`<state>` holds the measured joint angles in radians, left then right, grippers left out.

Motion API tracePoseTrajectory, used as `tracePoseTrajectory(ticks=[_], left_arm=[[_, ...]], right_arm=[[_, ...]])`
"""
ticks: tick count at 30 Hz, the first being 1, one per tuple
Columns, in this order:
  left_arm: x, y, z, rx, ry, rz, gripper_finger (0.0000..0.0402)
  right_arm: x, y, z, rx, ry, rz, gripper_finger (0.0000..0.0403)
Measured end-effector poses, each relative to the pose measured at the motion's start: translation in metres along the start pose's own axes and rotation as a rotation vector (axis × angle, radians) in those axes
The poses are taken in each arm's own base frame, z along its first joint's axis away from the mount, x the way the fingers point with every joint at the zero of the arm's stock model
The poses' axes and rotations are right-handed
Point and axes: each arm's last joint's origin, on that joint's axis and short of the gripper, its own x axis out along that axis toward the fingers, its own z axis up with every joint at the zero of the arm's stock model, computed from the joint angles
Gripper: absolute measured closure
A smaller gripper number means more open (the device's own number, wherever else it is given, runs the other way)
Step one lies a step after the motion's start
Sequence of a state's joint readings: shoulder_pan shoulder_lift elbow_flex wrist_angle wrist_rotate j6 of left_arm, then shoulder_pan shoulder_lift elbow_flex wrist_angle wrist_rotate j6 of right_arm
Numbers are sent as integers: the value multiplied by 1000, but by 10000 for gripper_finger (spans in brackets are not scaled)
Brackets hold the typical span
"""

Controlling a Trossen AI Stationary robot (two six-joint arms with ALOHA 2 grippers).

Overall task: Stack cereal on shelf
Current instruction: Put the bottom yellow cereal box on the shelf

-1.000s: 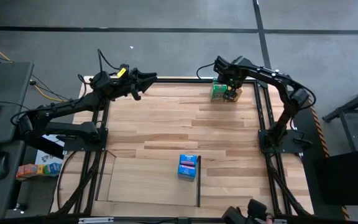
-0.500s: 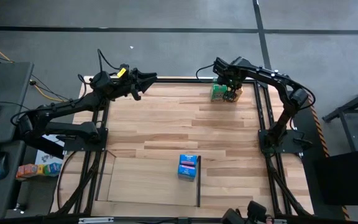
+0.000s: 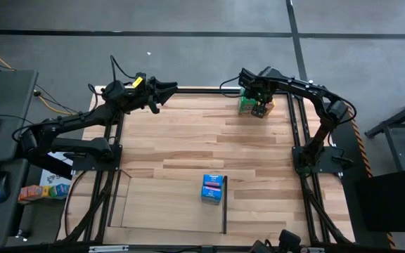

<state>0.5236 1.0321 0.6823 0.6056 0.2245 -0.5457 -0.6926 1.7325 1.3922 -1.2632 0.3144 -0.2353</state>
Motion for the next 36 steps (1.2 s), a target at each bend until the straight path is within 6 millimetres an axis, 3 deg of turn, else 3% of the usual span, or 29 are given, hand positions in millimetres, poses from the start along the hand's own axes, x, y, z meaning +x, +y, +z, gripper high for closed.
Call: tracePoseTrajectory(ticks=[26, 36], left_arm=[[0, 0, 0, 0, -3, 6, 247], [0, 0, 0, 0, -3, 7, 247]], right_arm=[[0, 0, -1, -21, 10, 6, 110], [19, 3, 10, -54, 65, 20, 110]])
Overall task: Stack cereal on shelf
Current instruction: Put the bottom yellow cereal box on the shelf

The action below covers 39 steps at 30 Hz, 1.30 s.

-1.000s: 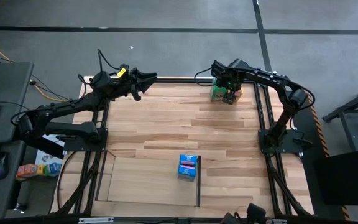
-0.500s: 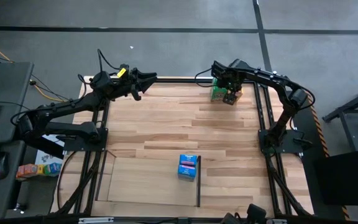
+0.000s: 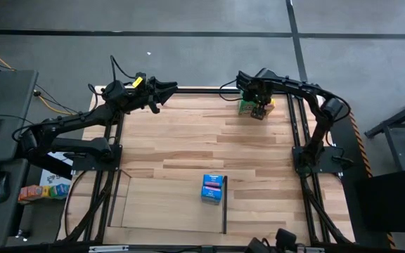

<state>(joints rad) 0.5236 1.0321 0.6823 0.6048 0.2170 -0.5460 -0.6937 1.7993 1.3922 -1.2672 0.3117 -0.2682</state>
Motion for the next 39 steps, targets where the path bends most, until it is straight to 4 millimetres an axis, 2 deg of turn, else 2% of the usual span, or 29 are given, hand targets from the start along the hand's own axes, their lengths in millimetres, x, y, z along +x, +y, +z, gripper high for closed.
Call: tracePoseTrajectory(ticks=[6, 9, 19, 24, 33, 39], left_arm=[[0, 0, 0, 0, 0, 0, 247], [0, 0, 0, 0, 0, 0, 247], [0, 0, 0, 0, 0, 0, 247], [0, 0, 0, 0, 0, 0, 247], [0, 0, 0, 0, 0, 0, 247], [0, -2, 3, 7, -26, -15, 247]], right_arm=[[1, -1, 1, 4, -7, -17, 111], [1, -2, 1, 10, -6, -21, 124], [1, -3, 1, 15, -4, -21, 232], [-1, -2, -3, 7, 8, -15, 270], [-30, -2, -33, 57, -7, 29, 286], [-57, 7, -59, 144, -111, 281, 286]])
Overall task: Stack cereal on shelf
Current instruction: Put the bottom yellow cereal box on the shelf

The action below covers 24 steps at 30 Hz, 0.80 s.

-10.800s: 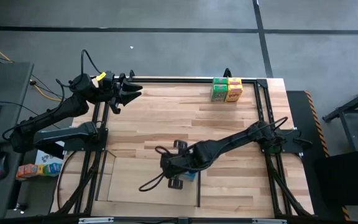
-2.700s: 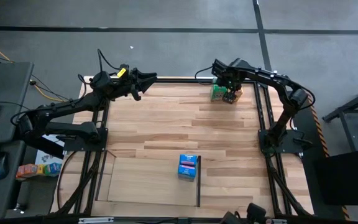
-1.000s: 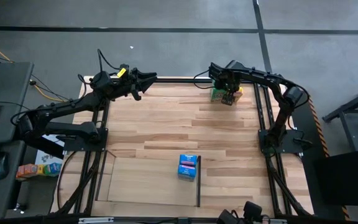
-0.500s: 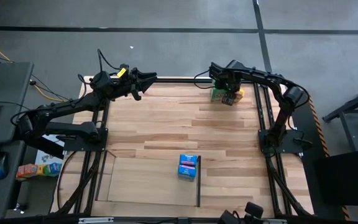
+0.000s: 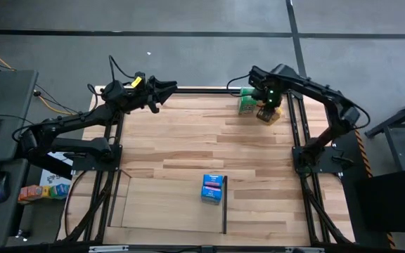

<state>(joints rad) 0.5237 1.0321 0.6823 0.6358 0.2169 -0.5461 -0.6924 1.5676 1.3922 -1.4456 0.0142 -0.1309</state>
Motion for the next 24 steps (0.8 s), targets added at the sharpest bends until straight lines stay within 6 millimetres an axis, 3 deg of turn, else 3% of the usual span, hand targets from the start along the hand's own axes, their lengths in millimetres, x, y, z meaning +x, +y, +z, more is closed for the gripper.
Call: tracePoseTrajectory(ticks=[5, 10, 19, 24], left_arm=[[0, -2, 3, 7, -32, -20, 247], [0, -5, 8, -29, -80, -52, 247], [-2, -20, 30, -56, -203, -184, 247], [1, -39, 55, 63, -67, -270, 247]], right_arm=[[-26, 20, -21, 13, -135, 254, 286], [-48, 46, -33, 2, -293, 373, 286], [-79, 124, -10, -77, -691, 582, 286], [-83, 165, -4, -75, -805, 625, 286]])
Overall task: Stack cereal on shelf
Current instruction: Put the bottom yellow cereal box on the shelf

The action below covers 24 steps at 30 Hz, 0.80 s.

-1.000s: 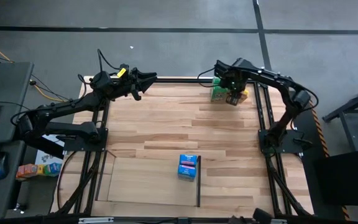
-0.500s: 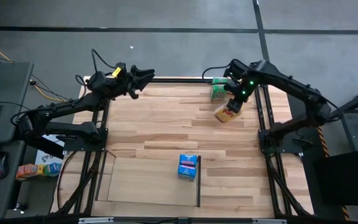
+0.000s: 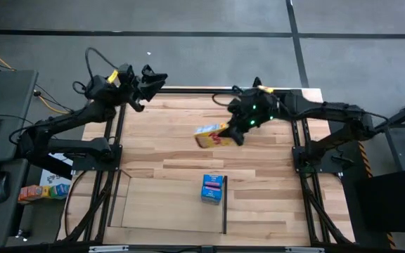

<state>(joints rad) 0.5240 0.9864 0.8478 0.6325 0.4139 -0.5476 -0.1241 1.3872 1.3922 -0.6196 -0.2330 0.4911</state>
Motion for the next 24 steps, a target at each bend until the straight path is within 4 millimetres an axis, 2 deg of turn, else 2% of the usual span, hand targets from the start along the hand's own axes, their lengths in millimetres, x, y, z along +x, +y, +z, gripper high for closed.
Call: tracePoseTrajectory(ticks=[2, 6, 11, 17, 21, 24], left_arm=[[3, -6, 9, 23, 136, 16, 247], [2, -20, 30, 174, 402, 67, 242], [-5, -30, 40, 262, 651, 92, 207], [-9, -22, 23, 127, 836, 142, 142], [-6, -14, 1, -34, 989, 129, 111], [-2, -12, -16, -92, 1092, 113, 97]], right_arm=[[7, 7, -2, -4, -28, -33, 286], [16, 14, -4, 32, -76, -79, 286], [26, 23, -5, 72, -144, -110, 286], [46, 26, -7, 83, -152, -110, 286], [66, 24, -12, 64, -116, -132, 286], [83, 20, -16, 51, -91, -145, 286]])
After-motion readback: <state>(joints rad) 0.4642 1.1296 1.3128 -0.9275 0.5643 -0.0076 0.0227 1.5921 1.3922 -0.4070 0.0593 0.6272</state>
